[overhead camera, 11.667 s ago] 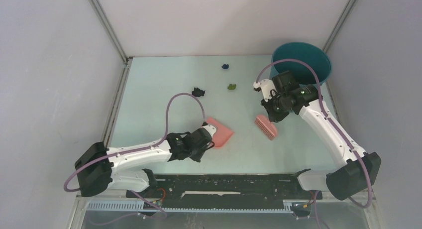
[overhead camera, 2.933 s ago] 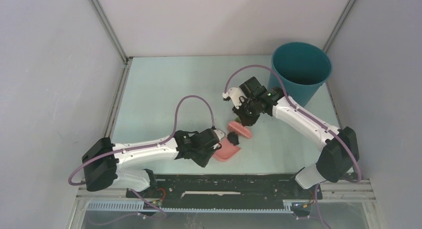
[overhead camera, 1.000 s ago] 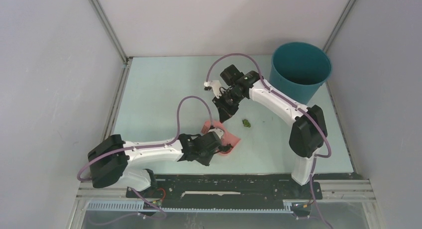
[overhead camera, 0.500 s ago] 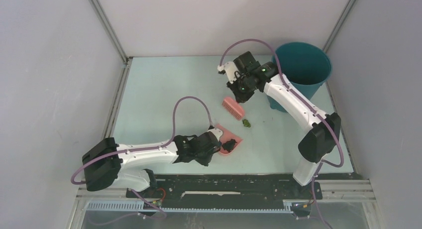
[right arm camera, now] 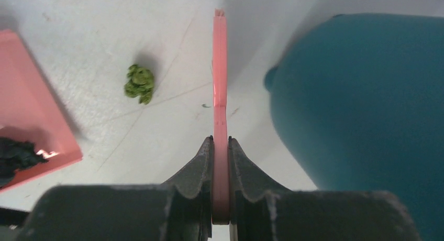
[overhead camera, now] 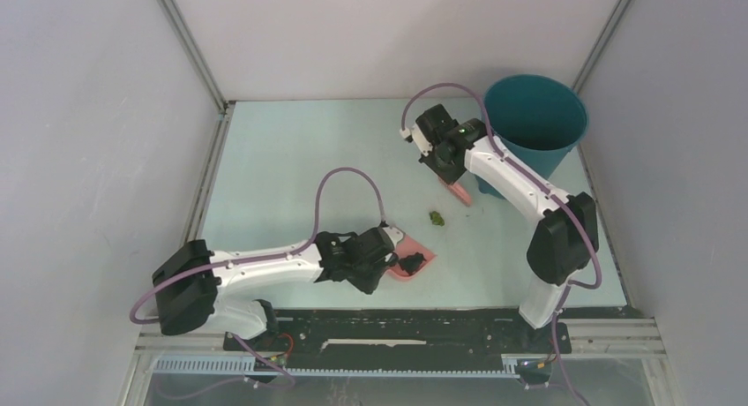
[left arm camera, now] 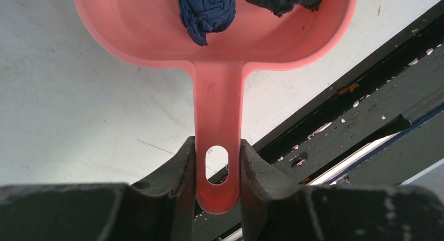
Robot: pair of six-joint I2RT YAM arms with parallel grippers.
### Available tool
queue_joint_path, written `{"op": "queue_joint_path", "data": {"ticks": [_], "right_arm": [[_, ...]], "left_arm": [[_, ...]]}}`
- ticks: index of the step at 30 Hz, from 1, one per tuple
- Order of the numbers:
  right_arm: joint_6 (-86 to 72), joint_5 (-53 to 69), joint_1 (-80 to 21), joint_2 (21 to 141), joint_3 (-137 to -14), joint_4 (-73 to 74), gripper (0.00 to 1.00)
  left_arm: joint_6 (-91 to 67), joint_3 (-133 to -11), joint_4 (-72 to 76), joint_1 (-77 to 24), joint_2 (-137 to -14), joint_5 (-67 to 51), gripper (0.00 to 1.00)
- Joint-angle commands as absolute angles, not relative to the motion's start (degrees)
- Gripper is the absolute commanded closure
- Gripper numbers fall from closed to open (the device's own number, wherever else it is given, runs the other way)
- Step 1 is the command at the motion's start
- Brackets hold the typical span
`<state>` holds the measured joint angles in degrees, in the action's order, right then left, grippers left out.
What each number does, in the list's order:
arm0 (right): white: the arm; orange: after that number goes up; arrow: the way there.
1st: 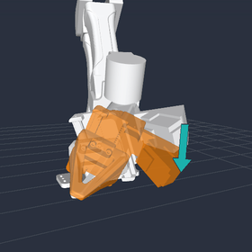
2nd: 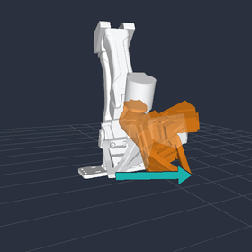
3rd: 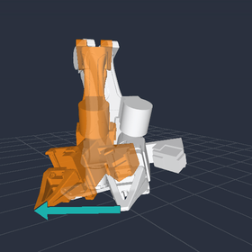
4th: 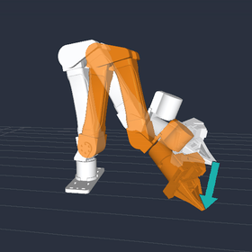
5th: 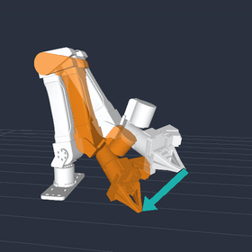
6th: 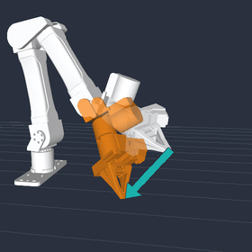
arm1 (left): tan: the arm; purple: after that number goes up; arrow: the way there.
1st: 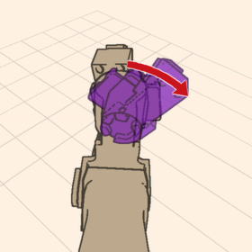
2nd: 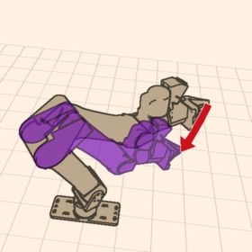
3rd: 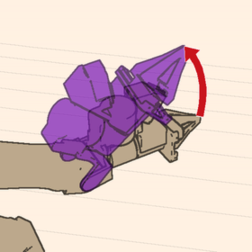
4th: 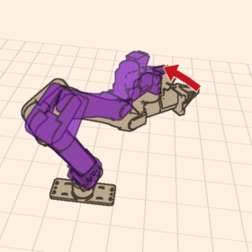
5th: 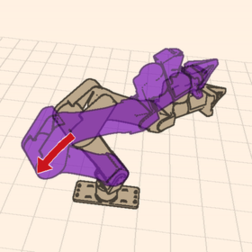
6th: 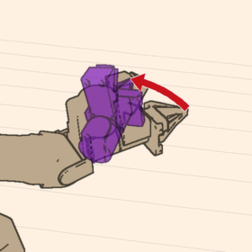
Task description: Sweep away the paper scraps from the table
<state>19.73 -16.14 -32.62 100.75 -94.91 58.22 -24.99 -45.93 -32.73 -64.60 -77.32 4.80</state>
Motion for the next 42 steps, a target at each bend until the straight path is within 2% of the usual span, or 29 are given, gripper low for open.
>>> {"op": "queue_joint_path", "data": {"ticks": [1, 7, 15, 22, 29, 42], "right_arm": [[16.48, -9.07, -32.87, 101.85, -93.82, 61.29, 1.0], [14.45, 10.89, -34.17, 101.16, -92.13, 64.43, 1.0], [14.17, 22.88, -37.35, 98.32, -91.2, 65.61, 1.0], [14.08, 20.33, -37.14, 95.86, -91.4, 64.04, 1.0], [14.68, 11.9, -35.73, 91.67, -91.49, 61.19, 1.0], [14.67, 10.33, -33.71, 86.22, -90.58, 58.73, 1.0]], "left_arm": [[-22.59, -48.61, -33.84, -64.87, -79.14, 4.29, 1.0], [-21.47, -49.52, -32.92, -64.86, -83.54, 4.0, 1.0], [-21.5, -50.35, -30.61, -64.86, -85.94, 3.68, 1.0], [-21.38, -50.2, -29.49, -64.92, -85.49, 3.04, 1.0], [-21.06, -47.43, -25.51, -65.15, -82.18, 1.67, 1.0], [-20.73, -47.02, -23.34, -65.47, -81.13, 2.14, 1.0]]}}
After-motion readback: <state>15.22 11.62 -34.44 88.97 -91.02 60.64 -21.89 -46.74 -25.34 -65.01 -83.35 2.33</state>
